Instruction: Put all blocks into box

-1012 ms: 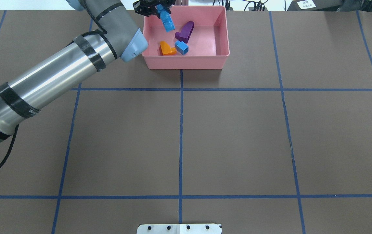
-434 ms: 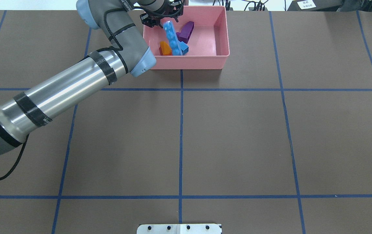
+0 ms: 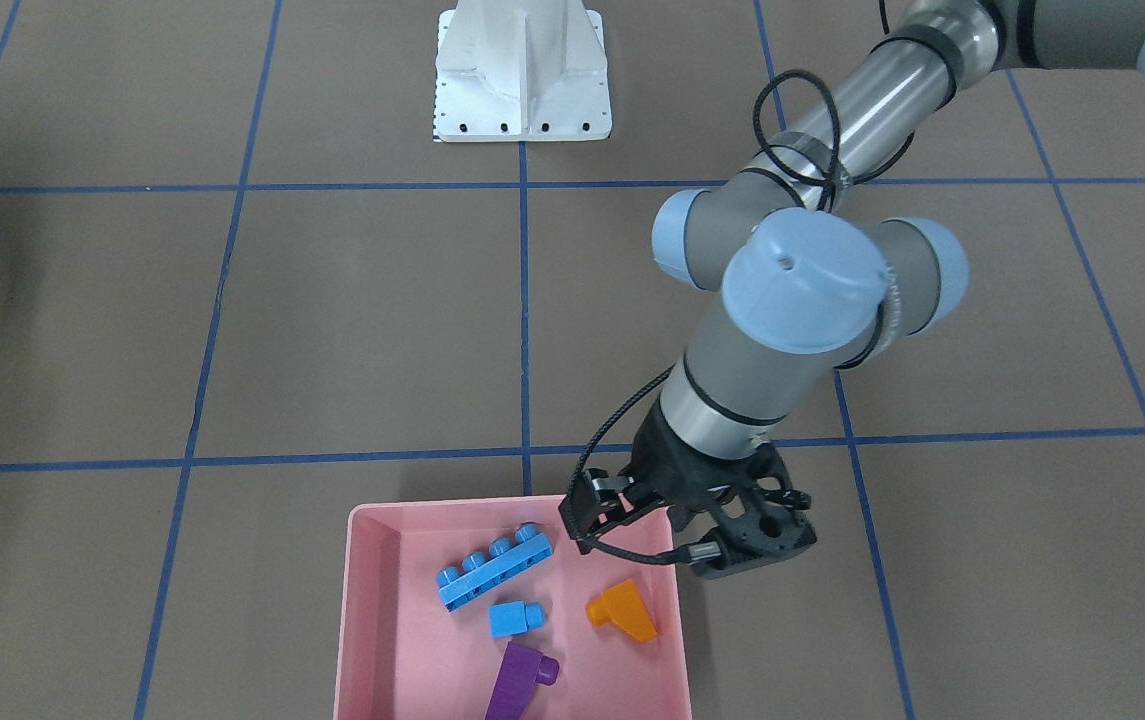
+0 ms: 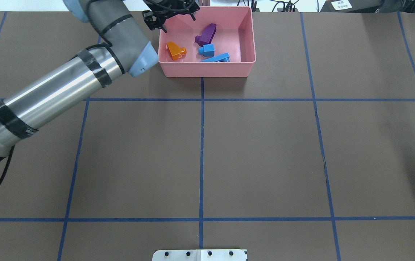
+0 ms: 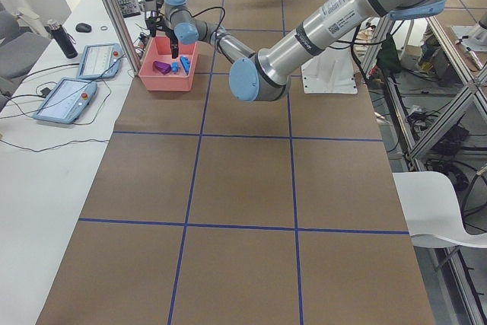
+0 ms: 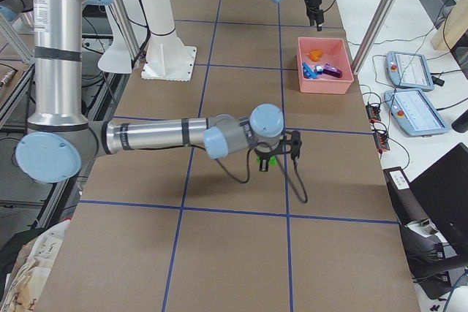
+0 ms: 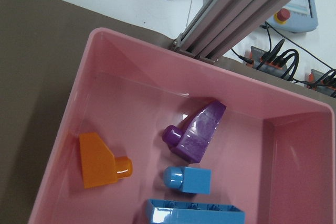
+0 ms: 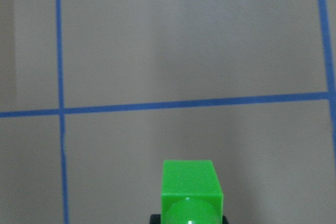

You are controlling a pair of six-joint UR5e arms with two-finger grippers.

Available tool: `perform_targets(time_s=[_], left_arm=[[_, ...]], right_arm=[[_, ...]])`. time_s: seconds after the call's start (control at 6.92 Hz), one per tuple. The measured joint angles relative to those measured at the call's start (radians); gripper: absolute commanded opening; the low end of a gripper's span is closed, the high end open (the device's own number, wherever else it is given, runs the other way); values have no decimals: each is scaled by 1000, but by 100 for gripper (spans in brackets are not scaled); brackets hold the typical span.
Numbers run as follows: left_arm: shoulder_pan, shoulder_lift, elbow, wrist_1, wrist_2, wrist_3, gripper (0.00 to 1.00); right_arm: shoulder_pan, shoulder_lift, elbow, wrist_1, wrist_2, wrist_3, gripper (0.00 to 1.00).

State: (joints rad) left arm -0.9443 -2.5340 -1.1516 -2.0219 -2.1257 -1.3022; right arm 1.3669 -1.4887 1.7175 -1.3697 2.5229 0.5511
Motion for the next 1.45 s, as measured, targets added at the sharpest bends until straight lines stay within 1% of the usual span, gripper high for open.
perform_targets(time_s=[0.14,0.29,0.43,0.72,0.87,1.01,1.16,1.3,1.45], left_arm=[[-47,126,-113,14,-59,73,100],[-104,246,-202,18,-110,184,100],[-166,343,-252,19,-149,318,100],[-284,515,-293,30,-176,647,100],[-343,571,-299,68,-178,811,100],[-401,601,-303,134,-178,961,100],[-439,618,-315,205,-176,1065,100],[-456,641,-347,260,-175,1112,100],[-462,677,-385,295,-175,1128,100]], right_arm=[[-86,168,-57,-19,-20,149,0],[-161,337,-154,-25,-54,270,0],[-219,493,-266,-25,-96,357,0],[-326,774,-499,-9,-236,518,0],[-378,866,-596,30,-302,589,0],[-424,919,-689,114,-363,662,56],[-460,961,-778,204,-416,739,100],[-478,990,-831,251,-446,788,100],[-481,996,-836,265,-450,807,100]])
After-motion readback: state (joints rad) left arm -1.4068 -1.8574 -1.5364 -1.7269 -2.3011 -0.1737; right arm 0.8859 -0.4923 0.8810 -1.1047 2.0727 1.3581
